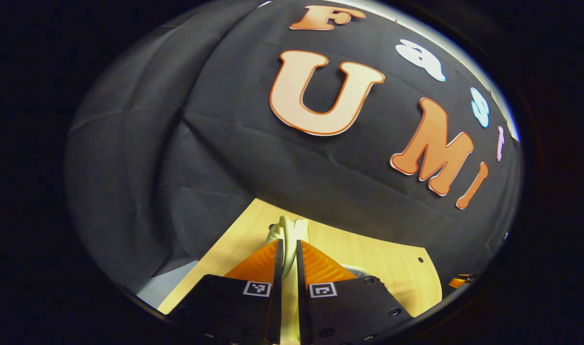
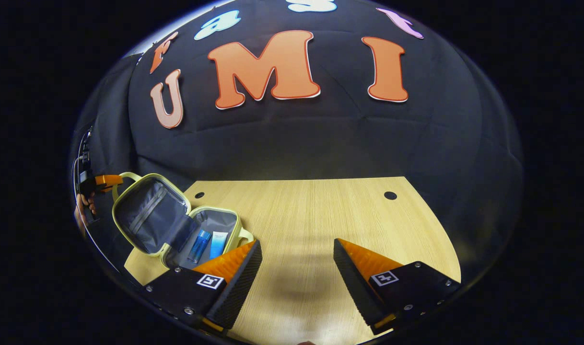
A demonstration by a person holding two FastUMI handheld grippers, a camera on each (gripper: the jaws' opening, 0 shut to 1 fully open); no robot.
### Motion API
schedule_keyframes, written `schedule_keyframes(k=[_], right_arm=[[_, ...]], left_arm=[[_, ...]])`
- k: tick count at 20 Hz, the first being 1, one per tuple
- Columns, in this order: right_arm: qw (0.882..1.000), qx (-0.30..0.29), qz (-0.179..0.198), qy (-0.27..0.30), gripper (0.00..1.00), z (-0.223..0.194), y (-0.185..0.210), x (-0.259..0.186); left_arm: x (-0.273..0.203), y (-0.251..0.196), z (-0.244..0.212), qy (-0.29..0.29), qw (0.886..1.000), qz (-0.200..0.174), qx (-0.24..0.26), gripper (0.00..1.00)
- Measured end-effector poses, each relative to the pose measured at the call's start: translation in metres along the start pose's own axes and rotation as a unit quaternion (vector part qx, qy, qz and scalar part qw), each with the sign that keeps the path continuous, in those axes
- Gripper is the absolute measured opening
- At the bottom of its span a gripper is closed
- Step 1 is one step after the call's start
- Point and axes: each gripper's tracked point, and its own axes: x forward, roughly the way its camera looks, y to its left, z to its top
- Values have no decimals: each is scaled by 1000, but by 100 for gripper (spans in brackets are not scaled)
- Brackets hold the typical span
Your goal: First open the suitcase, pack the skin care products into it, and then close the suitcase.
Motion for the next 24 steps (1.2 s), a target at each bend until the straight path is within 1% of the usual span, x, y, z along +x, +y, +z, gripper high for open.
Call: schedule_keyframes(k=[4,6,10,12,14,17,19,24], right_arm=[[1000,-5,12,-18,96,9,-11,-3],[1000,-7,16,-21,96,9,-17,-5],[1000,-11,19,-23,96,7,-32,-10],[1000,-5,22,-22,96,6,-38,-11],[999,0,24,-24,96,7,-46,-13],[999,2,24,-25,96,5,-58,-13],[999,6,24,-23,96,3,-68,-14],[1000,7,17,-19,96,-1,-88,-12]], left_arm=[[-14,-58,-5,-4,1000,-27,5,16],[-17,-88,-12,-3,999,-47,3,16],[-14,-150,-34,10,996,-87,14,16],[-12,-178,-47,21,994,-106,11,16],[-8,-205,-64,34,992,-124,9,16],[5,-238,-95,53,989,-140,18,16],[13,-259,-118,71,986,-150,9,16],[30,-297,-175,119,979,-164,11,16]])
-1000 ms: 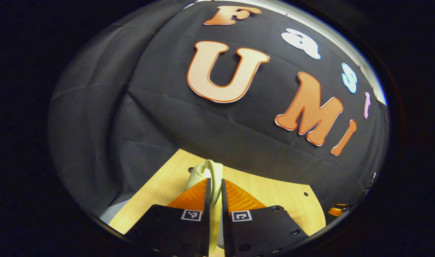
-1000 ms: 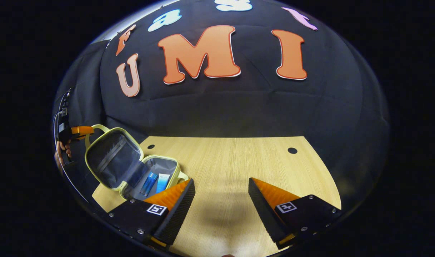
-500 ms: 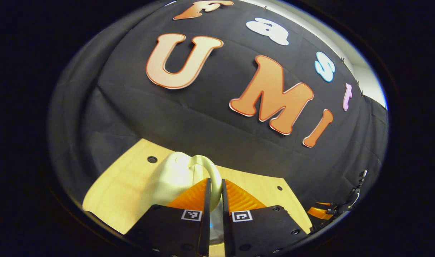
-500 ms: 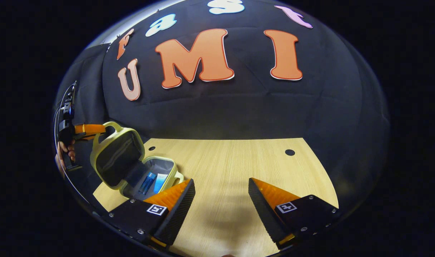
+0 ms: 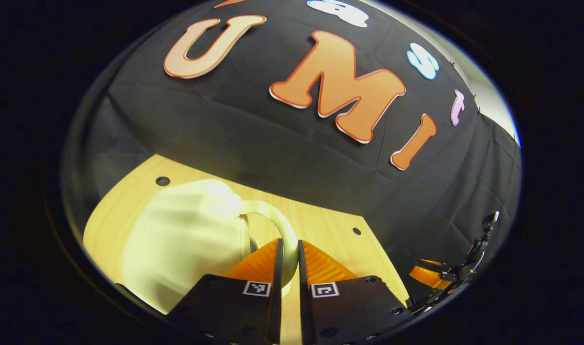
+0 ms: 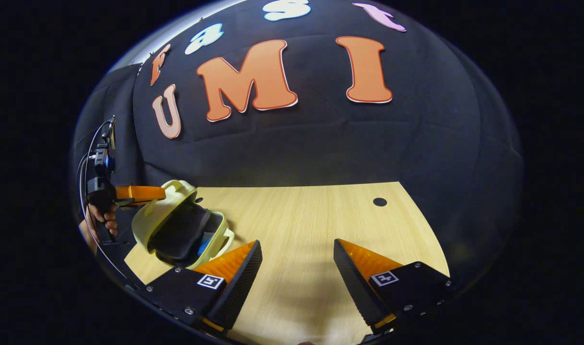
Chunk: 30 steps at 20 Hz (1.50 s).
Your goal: First open the suitcase, pack the skin care products into it, and then close the suitcase.
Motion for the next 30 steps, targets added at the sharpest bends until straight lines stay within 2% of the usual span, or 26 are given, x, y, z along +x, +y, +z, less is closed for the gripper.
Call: schedule_keyframes(k=[3,9,15,17,19,22,23,25,27,30], right_arm=[[1000,0,-4,2,96,-4,-12,-1],[1000,-2,-1,19,96,-19,-19,4],[999,-11,10,29,96,-26,-13,7],[999,-9,15,28,96,-25,-10,8],[999,-8,18,26,96,-25,-7,7],[1000,-13,19,17,96,-21,-3,8],[1000,-18,15,10,95,-18,-3,7],[1000,-28,7,-12,96,-6,-1,6],[998,-33,-2,-44,96,13,2,3],[995,-34,-16,-92,95,40,7,0]], left_arm=[[21,-6,-35,37,999,1,6,16],[52,-13,-105,102,993,22,52,16],[68,-21,-141,145,980,43,129,16],[69,-19,-147,150,972,61,173,16],[60,-31,-147,144,971,48,184,27],[55,-47,-123,97,964,55,242,54],[52,-54,-113,77,963,56,252,66],[43,-72,-93,38,967,55,245,77],[35,-89,-73,-3,971,58,230,83],[25,-109,-41,-76,969,67,227,87]])
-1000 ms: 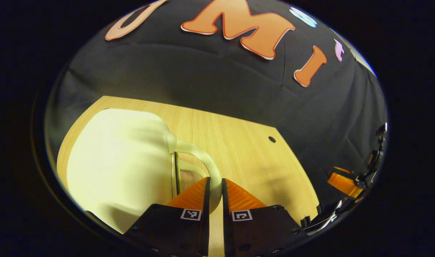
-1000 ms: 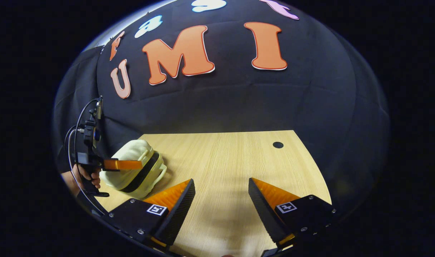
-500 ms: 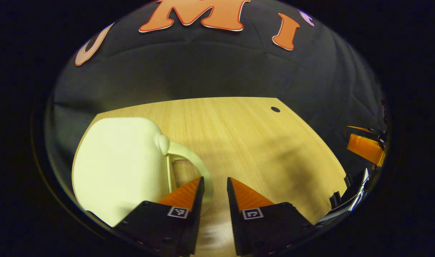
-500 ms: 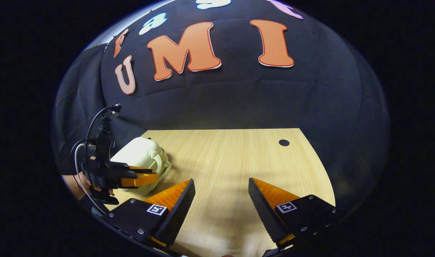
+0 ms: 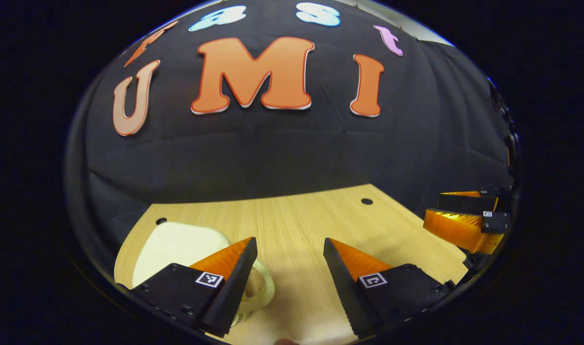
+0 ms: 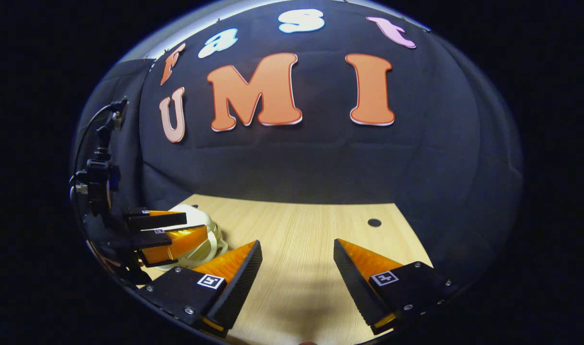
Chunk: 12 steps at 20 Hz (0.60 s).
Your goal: First open the suitcase, pack the skin care products into it, and then close the suitcase.
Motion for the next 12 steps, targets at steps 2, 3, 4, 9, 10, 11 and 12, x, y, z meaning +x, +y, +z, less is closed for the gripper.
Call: schedule_keyframes(k=[2,3,4,9,10,11,12], right_arm=[[1000,9,-7,-26,96,16,2,1],[999,13,-8,-40,95,25,3,0],[998,14,-7,-54,95,33,5,-2],[995,-19,-4,-103,95,58,20,-10],[993,-27,-2,-116,95,62,25,-10],[992,-32,-2,-124,95,66,28,-10],[991,-37,-2,-127,94,65,32,-12]], left_arm=[[-13,2,29,-42,999,15,0,92],[-17,1,42,-61,998,20,-1,93],[-23,3,52,-77,997,28,-3,93],[-48,6,80,-126,991,49,-2,93],[-51,6,83,-133,990,54,3,93],[-55,5,86,-136,989,57,10,94],[-60,6,87,-141,988,64,18,94]])
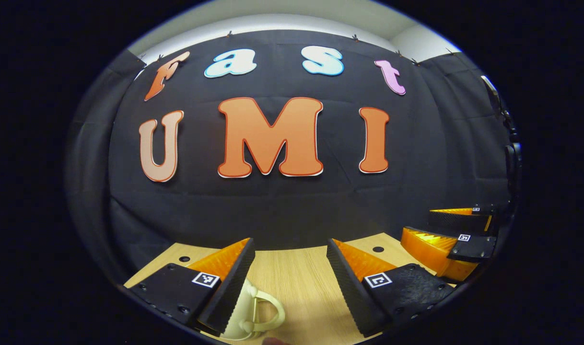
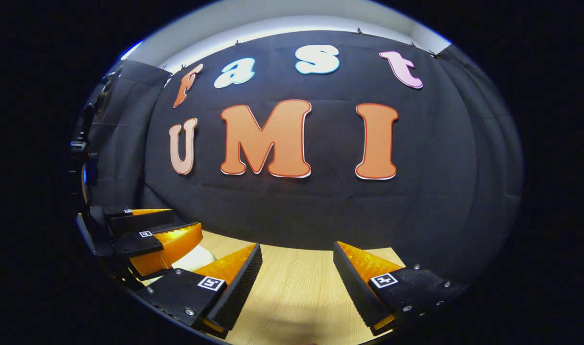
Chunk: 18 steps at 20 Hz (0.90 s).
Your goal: First open the suitcase, pack the skin care products into it, and then close the suitcase.
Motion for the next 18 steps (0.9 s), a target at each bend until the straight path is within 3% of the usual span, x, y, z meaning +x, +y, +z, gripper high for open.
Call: schedule_keyframes(k=[2,9,18], right_arm=[[1000,-8,1,-4,95,1,4,0],[1000,-12,-15,-20,95,13,1,-4],[999,-23,-20,-27,95,17,22,-6]], left_arm=[[-5,-3,1,-4,1000,9,13,94],[-21,-16,19,-45,999,-14,14,98],[-27,26,16,-53,999,-2,1,98]])
